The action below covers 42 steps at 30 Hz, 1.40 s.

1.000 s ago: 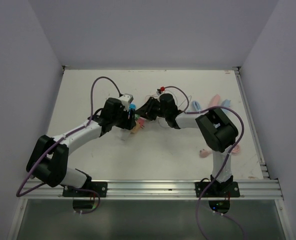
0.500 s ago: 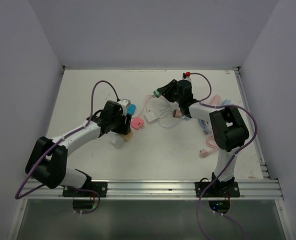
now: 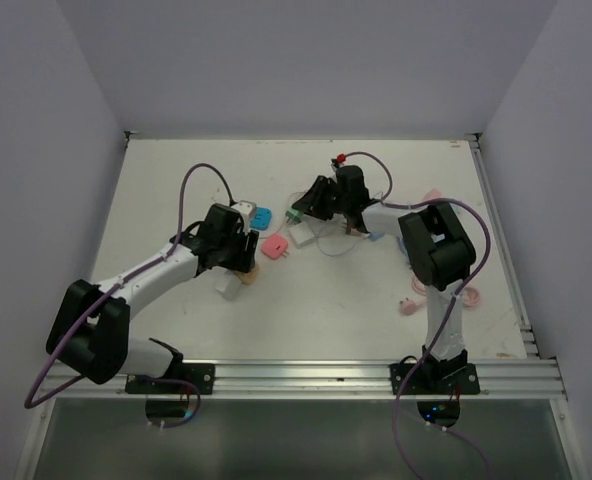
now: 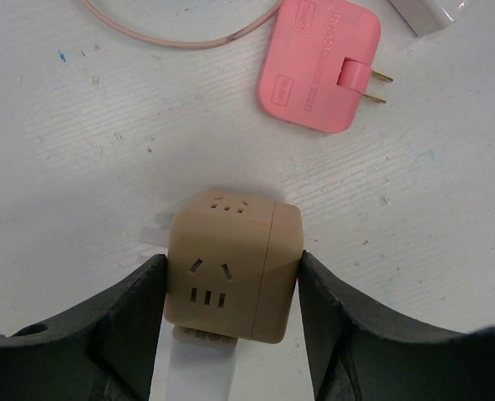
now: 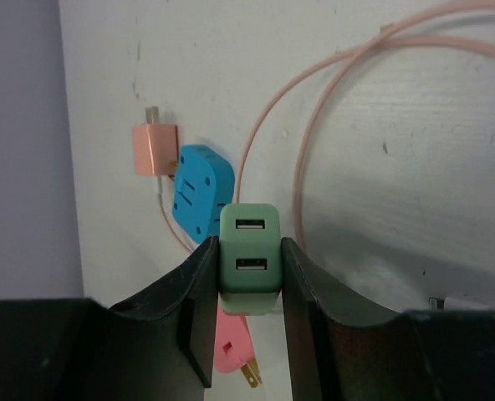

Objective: Pull the plug off the socket

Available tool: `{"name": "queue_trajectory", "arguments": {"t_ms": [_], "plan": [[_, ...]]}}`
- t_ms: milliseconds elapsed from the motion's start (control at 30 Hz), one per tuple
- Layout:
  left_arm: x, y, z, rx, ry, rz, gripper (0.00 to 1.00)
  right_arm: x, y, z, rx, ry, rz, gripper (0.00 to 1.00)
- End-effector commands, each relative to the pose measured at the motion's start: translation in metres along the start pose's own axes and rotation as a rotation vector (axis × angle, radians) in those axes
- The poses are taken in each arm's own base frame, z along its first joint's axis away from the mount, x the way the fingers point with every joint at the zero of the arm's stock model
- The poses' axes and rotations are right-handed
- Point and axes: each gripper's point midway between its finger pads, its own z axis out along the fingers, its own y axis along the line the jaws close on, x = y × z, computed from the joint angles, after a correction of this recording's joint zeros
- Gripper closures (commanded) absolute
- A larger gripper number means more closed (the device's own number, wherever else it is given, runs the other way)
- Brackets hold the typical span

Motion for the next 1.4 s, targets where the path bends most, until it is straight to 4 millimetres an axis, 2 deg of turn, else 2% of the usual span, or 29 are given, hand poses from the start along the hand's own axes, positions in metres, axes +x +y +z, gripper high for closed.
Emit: {"name": "queue_trajectory", "arguments": {"t_ms": [0, 67, 100, 167, 200, 267, 300, 333, 400, 433, 533, 567, 733, 767, 833, 900, 1100, 1300, 1367], "plan": [[0.002, 0.005, -0.006, -0.018, -0.010, 0.007, 1.00, 0.017, 0.017, 0.004, -0.051, 0.084, -0.057, 0.83], [0.001, 0.004, -0.006, -0.008, -0.018, 0.010, 1.00, 0.022, 0.011, 0.004, -0.029, 0.095, -0.067, 0.73], [0.001, 0.004, -0.007, -0.008, -0.022, 0.011, 1.00, 0.020, 0.010, 0.003, -0.016, 0.083, -0.074, 0.61], [0.000, -0.001, -0.007, 0.019, -0.027, 0.018, 1.00, 0.021, 0.003, -0.001, 0.017, 0.087, -0.102, 0.50], [0.000, -0.002, -0.007, 0.024, -0.028, 0.021, 0.99, 0.021, 0.002, -0.003, 0.026, 0.085, -0.112, 0.42], [-0.001, -0.006, -0.007, 0.055, -0.034, 0.031, 0.90, 0.019, 0.002, -0.011, 0.044, 0.080, -0.145, 0.35], [-0.002, -0.008, -0.007, 0.063, -0.035, 0.035, 0.87, 0.018, 0.002, -0.014, 0.049, 0.077, -0.158, 0.28], [-0.003, -0.010, -0.008, 0.074, -0.041, 0.038, 0.84, 0.011, 0.008, -0.021, 0.051, 0.056, -0.193, 0.26], [-0.007, -0.014, -0.009, 0.090, -0.056, 0.047, 0.77, 0.012, 0.006, -0.032, 0.079, 0.060, -0.219, 0.20], [-0.009, -0.018, -0.010, 0.103, -0.062, 0.061, 0.75, 0.005, 0.013, -0.041, 0.080, 0.035, -0.259, 0.19], [-0.013, -0.034, -0.013, 0.144, -0.077, 0.115, 0.70, 0.006, 0.010, -0.060, 0.116, 0.035, -0.315, 0.16], [-0.015, -0.039, -0.013, 0.153, -0.080, 0.131, 0.67, 0.003, 0.014, -0.073, 0.125, 0.019, -0.333, 0.16], [-0.010, -0.069, -0.014, 0.202, -0.058, 0.198, 0.57, 0.004, 0.021, -0.109, 0.120, -0.012, -0.424, 0.15], [-0.011, -0.072, -0.015, 0.208, -0.063, 0.204, 0.52, 0.015, 0.012, -0.115, 0.144, 0.017, -0.422, 0.14], [-0.014, -0.076, -0.016, 0.208, -0.072, 0.211, 0.48, 0.014, 0.017, -0.129, 0.140, 0.000, -0.461, 0.14], [-0.018, -0.080, -0.017, 0.210, -0.081, 0.220, 0.37, 0.021, 0.016, -0.140, 0.148, 0.005, -0.487, 0.14], [-0.031, -0.092, -0.026, 0.231, -0.112, 0.225, 0.13, 0.048, 0.013, -0.159, 0.162, 0.058, -0.597, 0.14], [-0.048, -0.091, -0.040, 0.210, -0.161, 0.187, 0.02, 0.074, 0.021, -0.172, 0.141, 0.127, -0.723, 0.14], [-0.062, -0.080, -0.048, 0.137, -0.207, 0.145, 0.00, 0.087, 0.031, -0.172, 0.114, 0.169, -0.799, 0.14]]}}
